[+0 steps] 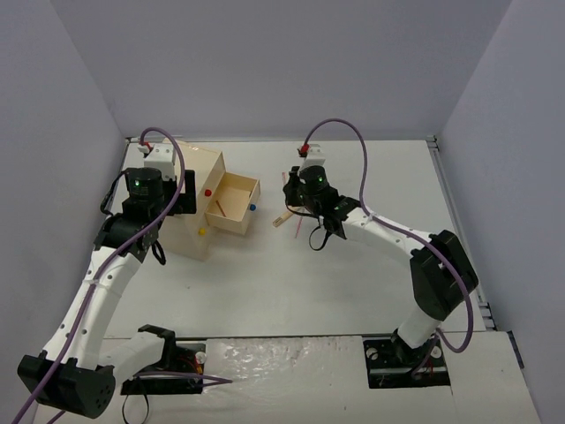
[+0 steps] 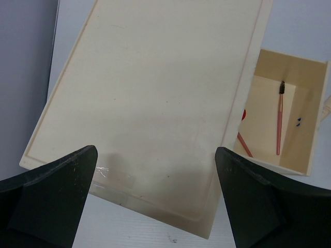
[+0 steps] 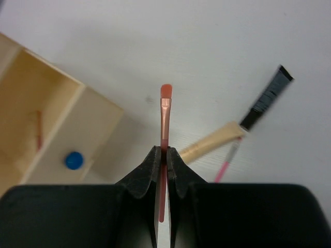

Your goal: Organize the makeup

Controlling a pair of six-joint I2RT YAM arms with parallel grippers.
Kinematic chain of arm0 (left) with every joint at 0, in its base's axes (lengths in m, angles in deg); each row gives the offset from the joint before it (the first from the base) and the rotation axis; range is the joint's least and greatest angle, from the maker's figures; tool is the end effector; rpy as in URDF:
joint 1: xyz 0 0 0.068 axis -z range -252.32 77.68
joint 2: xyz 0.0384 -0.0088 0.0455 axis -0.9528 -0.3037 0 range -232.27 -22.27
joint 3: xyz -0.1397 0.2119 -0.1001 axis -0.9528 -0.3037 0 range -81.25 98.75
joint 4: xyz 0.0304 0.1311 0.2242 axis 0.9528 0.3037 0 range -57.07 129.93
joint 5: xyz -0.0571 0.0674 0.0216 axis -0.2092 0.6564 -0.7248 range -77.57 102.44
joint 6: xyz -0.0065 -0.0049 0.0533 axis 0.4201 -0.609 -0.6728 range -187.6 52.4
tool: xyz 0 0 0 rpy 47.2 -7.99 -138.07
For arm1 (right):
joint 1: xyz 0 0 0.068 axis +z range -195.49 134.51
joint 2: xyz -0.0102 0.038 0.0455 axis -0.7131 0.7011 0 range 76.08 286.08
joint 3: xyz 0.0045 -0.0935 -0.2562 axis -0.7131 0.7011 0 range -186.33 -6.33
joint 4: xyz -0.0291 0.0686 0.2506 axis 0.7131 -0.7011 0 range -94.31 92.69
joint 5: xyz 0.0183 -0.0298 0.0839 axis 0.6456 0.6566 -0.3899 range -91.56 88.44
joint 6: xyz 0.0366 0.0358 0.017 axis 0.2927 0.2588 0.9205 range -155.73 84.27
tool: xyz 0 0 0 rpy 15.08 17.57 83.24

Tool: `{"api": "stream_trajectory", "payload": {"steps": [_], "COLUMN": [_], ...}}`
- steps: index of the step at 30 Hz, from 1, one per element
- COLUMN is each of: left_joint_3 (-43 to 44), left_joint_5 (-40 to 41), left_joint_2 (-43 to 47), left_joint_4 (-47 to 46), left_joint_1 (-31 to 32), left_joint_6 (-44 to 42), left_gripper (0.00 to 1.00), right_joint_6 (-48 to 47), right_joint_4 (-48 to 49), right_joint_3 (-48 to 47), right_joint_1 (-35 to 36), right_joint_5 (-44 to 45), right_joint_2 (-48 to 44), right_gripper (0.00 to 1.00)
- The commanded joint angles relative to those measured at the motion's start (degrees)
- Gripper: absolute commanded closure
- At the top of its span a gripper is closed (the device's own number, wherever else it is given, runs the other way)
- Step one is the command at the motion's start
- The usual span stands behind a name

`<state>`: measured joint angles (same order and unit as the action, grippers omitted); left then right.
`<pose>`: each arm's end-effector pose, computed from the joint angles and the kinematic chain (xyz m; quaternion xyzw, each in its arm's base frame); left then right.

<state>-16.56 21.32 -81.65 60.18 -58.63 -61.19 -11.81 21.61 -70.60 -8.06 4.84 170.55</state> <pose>0.2201 -0.0480 0.3824 0.0091 0.8273 -0.0342 0.5606 0.3119 0.2337 0.2838 -0.0556 0.7708 0.2858 0.5666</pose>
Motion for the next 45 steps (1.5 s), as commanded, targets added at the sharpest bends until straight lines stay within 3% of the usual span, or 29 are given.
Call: {"api": "stream_trajectory", "payload": {"steps": [1,8,12,18,24,31,39,45], "left_joint_3": [1.8,1.9,1.9,2.0,2.1,2.2,2.3,2.2], "left_joint_5": [0.3,0.4,0.4,0.1,-0.3,-0.6,-0.7,-0.4], "left_joint_2": [-0.1,-0.2,0.0,0.2,0.4,0.4,0.2,-0.1], "left_joint_4": [-2.3,-2.0,-2.1,-1.9,-1.8,-1.8,-1.7,-1.7], "left_joint_1": [-0.5,-0.5,-0.5,-0.5,-0.5,-0.5,-0.5,-0.5], "left_joint_6": [0.2,0.0,0.1,0.1,0.2,0.3,0.5,0.5], "left_gripper": [0.03,0.03,0.03,0.03,0.03,0.03,0.03,0.03], "right_joint_6": [5.1,9.3,10.4,8.3,1.3,-4.7,-2.9,-1.5], "right_joint_4": [12.7,17.6,18.4,16.2,12.0,0.8,-4.6,-4.9], "right_joint_3": [-6.5,-16.2,-18.7,-18.8,-15.4,-8.1,0.7,-1.0], "right_joint_1": [3.9,8.3,9.3,9.4,9.0,6.2,-0.3,-1.7], "right_joint_5": [-2.5,-5.8,-5.7,-4.0,1.5,14.4,11.7,6.2], "right_joint_2": [0.5,8.6,12.4,12.6,8.0,1.1,2.3,9.0], "right_gripper": [1.00,1.00,0.94,0.69,0.54,0.53,0.54,0.56]}}
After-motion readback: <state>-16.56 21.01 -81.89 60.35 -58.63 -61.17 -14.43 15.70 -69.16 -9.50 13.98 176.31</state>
